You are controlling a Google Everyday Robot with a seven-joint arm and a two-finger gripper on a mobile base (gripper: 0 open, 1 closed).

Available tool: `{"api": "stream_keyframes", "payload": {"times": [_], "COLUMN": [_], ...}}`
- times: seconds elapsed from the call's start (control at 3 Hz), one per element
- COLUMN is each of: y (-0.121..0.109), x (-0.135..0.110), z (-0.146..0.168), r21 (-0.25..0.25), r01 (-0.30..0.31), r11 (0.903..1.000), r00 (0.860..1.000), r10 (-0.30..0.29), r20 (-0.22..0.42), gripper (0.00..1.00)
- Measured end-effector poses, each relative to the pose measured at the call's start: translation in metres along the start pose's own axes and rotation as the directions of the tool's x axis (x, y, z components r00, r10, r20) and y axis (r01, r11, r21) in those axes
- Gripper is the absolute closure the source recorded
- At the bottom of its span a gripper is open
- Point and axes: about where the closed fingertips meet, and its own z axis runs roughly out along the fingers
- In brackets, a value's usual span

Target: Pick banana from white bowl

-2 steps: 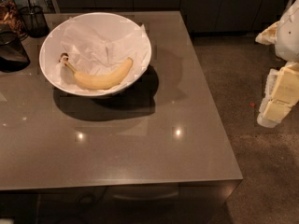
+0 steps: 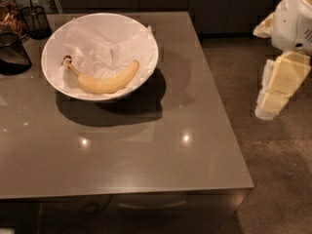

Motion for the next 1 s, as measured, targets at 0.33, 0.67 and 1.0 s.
{"api": "stream_keyframes", "payload": {"times": [0.33,0.67,1.0], "y": [-0.017,-0.026,-0.029], "x": [-0.029,-0.054,-0.057], "z": [0.0,-0.002,-0.004], "r21": [-0.005,0.008,0.025], "r01": [0.058,0.129,0.13], "r11": [0.9983,0.9916,0.9912], "r00": [0.998,0.992,0.991], "r10": [-0.058,-0.129,-0.13], "r20": [0.002,0.004,0.013], "gripper": [0.0,0.0,0.0]}}
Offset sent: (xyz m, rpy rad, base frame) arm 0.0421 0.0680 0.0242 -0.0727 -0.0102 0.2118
